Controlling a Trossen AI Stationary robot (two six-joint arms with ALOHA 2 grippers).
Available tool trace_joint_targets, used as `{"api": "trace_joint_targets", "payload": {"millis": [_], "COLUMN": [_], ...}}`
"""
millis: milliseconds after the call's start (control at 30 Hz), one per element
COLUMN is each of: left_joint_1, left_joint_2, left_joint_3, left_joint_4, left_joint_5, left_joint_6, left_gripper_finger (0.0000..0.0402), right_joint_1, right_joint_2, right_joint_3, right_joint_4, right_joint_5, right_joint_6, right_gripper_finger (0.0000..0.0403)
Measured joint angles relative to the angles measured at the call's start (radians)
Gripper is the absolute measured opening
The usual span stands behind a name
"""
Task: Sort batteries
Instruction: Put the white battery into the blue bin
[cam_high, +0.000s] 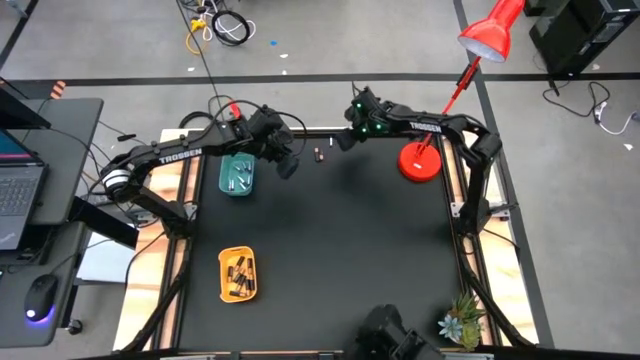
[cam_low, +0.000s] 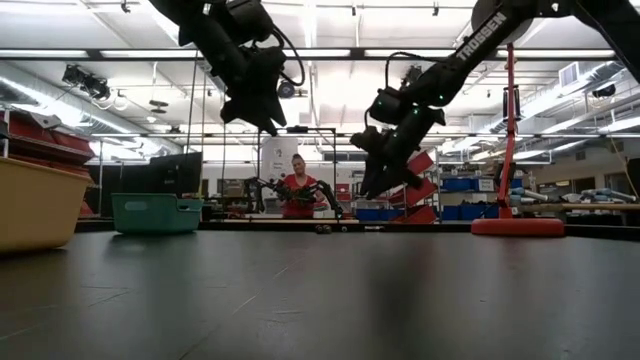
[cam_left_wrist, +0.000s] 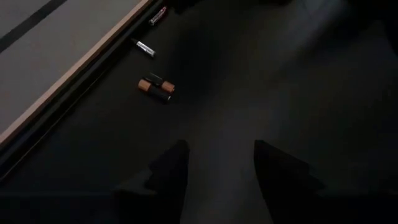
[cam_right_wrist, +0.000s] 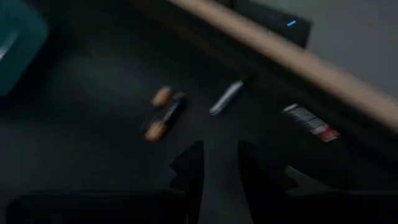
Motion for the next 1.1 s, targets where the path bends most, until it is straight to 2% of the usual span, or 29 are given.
{"api": "trace_joint_targets", "payload": {"millis": [333,600,800,967,1100], "left_joint_1": [0.0,0.0,0.0,0.0,-0.009], "left_joint_2": [0.004,0.011,0.014,0.014,0.014], "left_joint_3": [0.0,0.0,0.0,0.0,0.0], "left_joint_4": [0.06,0.076,0.073,0.068,0.067], "left_joint_5": [0.0,-0.012,-0.076,-0.101,-0.1], "left_joint_6": [0.013,-0.04,-0.069,-0.124,-0.138], "left_gripper_finger": [0.0186,0.0186,0.0186,0.0186,0.0186], "right_joint_1": [-0.062,-0.038,-0.026,-0.022,-0.035], "right_joint_2": [0.001,0.001,0.001,0.001,0.0], "right_joint_3": [0.0,0.0,0.0,0.0,0.0], "right_joint_4": [0.04,0.026,-0.019,-0.032,-0.027], "right_joint_5": [0.009,-0.018,-0.011,0.093,0.125], "right_joint_6": [-0.023,-0.393,-0.546,-0.66,-0.719], "right_gripper_finger": [0.0108,0.0122,0.0179,0.0242,0.0269]}}
